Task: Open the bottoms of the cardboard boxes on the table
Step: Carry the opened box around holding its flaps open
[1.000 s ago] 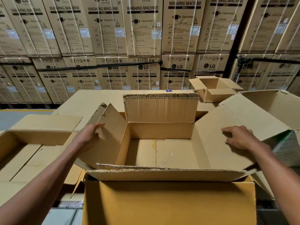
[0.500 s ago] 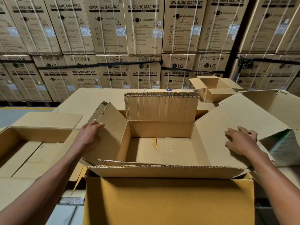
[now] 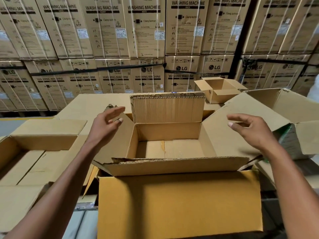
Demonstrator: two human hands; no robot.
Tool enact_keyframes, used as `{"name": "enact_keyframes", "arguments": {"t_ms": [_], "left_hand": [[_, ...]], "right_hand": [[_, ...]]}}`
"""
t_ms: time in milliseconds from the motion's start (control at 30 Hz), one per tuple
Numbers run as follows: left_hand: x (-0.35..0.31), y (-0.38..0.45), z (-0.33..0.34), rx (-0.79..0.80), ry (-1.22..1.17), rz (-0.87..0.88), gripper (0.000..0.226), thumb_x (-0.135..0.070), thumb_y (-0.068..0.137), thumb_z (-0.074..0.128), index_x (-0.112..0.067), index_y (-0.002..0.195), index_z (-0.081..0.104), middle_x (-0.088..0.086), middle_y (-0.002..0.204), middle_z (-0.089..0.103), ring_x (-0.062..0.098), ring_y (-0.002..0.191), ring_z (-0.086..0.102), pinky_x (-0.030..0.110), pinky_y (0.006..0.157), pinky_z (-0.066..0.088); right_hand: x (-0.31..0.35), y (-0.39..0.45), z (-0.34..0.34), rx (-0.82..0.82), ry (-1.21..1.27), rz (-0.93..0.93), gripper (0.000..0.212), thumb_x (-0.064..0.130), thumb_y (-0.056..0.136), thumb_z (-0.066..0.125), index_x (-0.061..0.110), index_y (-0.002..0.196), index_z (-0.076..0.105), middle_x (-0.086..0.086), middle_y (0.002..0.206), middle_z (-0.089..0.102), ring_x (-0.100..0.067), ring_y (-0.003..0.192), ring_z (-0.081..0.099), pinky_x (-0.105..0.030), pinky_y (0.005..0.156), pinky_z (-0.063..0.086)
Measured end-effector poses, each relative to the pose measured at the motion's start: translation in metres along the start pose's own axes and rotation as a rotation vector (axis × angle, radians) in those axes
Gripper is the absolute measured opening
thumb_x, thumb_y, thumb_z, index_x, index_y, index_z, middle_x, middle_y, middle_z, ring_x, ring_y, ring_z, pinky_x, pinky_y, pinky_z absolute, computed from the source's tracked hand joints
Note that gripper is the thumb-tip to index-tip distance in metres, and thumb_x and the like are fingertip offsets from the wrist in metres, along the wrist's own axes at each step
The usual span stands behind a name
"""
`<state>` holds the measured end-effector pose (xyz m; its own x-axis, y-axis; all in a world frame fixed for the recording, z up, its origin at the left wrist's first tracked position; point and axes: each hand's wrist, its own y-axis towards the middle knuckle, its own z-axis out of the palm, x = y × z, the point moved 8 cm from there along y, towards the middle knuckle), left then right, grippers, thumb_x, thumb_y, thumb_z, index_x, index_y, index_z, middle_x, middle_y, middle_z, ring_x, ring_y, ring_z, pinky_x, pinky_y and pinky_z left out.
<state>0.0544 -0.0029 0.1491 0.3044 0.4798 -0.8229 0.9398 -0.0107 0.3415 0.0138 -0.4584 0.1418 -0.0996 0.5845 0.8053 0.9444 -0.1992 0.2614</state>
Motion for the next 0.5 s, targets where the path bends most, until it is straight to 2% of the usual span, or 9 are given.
{"name": "enact_keyframes", "arguments": {"t_ms": [67, 133, 233, 367, 433, 500], "left_hand": [[-0.008, -0.012, 0.002, 0.010, -0.017, 0.027, 0.046, -0.008, 0.097, 0.060, -0.023, 0.140, 0.055, -0.008, 0.143, 0.056, 0.008, 0.134, 0.049, 0.035, 0.113, 0.038], [-0.015, -0.026, 0.001, 0.013, -0.032, 0.044, 0.047, -0.008, 0.097, 0.060, -0.024, 0.140, 0.056, -0.011, 0.142, 0.057, 0.004, 0.133, 0.049, 0.035, 0.113, 0.038], [-0.021, -0.055, -0.003, -0.039, -0.083, 0.027, 0.046, -0.007, 0.097, 0.060, -0.026, 0.139, 0.057, -0.011, 0.142, 0.057, 0.004, 0.132, 0.051, 0.037, 0.113, 0.040], [-0.033, -0.101, -0.013, -0.127, -0.116, 0.039, 0.045, -0.007, 0.097, 0.059, -0.025, 0.138, 0.058, -0.009, 0.141, 0.058, 0.007, 0.132, 0.052, 0.039, 0.111, 0.043], [-0.035, -0.125, -0.017, -0.176, -0.127, 0.037, 0.044, -0.007, 0.097, 0.058, -0.025, 0.137, 0.059, -0.009, 0.140, 0.060, 0.006, 0.130, 0.054, 0.037, 0.110, 0.044], [-0.037, -0.154, -0.016, -0.240, -0.144, 0.017, 0.042, -0.009, 0.098, 0.058, -0.028, 0.135, 0.060, -0.009, 0.137, 0.061, 0.005, 0.126, 0.057, 0.035, 0.106, 0.048]], "right_hand": [[0.021, -0.021, 0.001, -0.024, 0.056, -0.044, 0.029, 0.022, 0.093, 0.070, 0.028, 0.121, 0.071, 0.016, 0.120, 0.067, 0.011, 0.101, 0.060, -0.017, 0.086, 0.043], [0.037, -0.040, 0.004, -0.037, 0.095, -0.084, 0.030, 0.019, 0.093, 0.069, 0.027, 0.122, 0.071, 0.018, 0.117, 0.068, 0.019, 0.096, 0.059, -0.012, 0.083, 0.042], [0.049, -0.069, 0.011, -0.057, 0.160, -0.113, 0.030, 0.016, 0.093, 0.069, 0.026, 0.121, 0.072, 0.015, 0.117, 0.070, 0.010, 0.105, 0.062, -0.017, 0.092, 0.047], [0.056, -0.103, 0.016, -0.113, 0.267, -0.130, 0.031, 0.010, 0.094, 0.066, 0.022, 0.122, 0.071, 0.012, 0.115, 0.071, 0.015, 0.098, 0.062, -0.002, 0.080, 0.046], [0.058, -0.124, 0.020, -0.135, 0.330, -0.138, 0.030, 0.009, 0.095, 0.065, 0.021, 0.121, 0.072, 0.012, 0.116, 0.072, 0.013, 0.101, 0.063, -0.008, 0.087, 0.050], [0.054, -0.148, 0.024, -0.158, 0.400, -0.115, 0.029, 0.009, 0.095, 0.064, 0.020, 0.120, 0.072, 0.011, 0.115, 0.072, 0.005, 0.107, 0.064, -0.025, 0.096, 0.054]]}}
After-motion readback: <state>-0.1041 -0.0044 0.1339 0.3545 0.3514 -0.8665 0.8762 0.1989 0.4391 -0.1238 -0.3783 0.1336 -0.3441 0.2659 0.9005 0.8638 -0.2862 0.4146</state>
